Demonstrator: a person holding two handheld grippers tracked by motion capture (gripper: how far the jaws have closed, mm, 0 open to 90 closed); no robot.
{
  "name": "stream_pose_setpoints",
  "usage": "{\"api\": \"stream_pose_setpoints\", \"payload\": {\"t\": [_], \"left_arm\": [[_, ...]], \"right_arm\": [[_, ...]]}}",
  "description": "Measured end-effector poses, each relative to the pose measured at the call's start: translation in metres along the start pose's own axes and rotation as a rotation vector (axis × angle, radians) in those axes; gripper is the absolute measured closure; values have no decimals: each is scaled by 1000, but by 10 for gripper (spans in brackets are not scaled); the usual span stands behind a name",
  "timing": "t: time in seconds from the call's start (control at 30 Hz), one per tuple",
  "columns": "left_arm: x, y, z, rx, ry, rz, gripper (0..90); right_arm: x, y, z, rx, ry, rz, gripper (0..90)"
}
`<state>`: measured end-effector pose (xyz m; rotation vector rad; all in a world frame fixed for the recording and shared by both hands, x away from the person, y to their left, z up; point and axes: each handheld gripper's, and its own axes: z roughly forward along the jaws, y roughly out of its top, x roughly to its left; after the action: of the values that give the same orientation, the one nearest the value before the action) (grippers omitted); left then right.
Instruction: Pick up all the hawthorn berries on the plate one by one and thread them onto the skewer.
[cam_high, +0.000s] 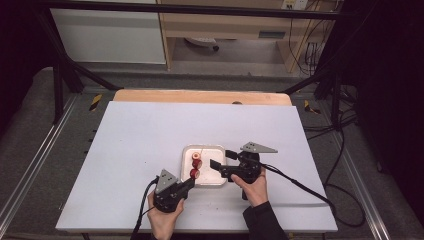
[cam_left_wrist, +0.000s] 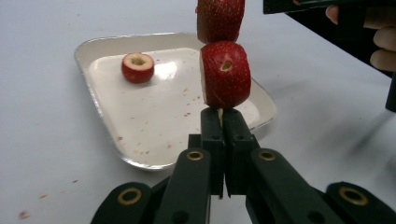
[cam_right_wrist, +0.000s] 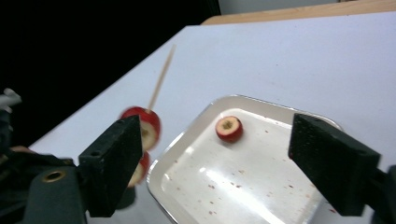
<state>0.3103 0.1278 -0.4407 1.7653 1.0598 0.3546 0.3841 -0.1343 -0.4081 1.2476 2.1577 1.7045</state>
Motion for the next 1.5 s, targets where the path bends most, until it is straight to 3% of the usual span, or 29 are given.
{"api": "stream_pose_setpoints", "payload": {"t": [0.3,0.33,0.4,0.53,0.77,1.5], "left_arm": [[15,0,-15,31,0,43,883],[19,1,-15,23,-8,62,883],[20,-1,-18,47,-1,44,883],[24,-1,-23,57,8,61,883],[29,-2,-30,70,13,73,883],[43,-6,-39,80,9,69,883]], "right_arm": [[-11,7,1,109,-41,-49,108],[-11,8,1,126,-48,-59,102],[-12,10,2,161,-59,-86,96],[-10,13,6,234,-62,-139,84],[-5,19,16,320,-68,-189,82],[4,41,61,417,-97,-248,83]]}}
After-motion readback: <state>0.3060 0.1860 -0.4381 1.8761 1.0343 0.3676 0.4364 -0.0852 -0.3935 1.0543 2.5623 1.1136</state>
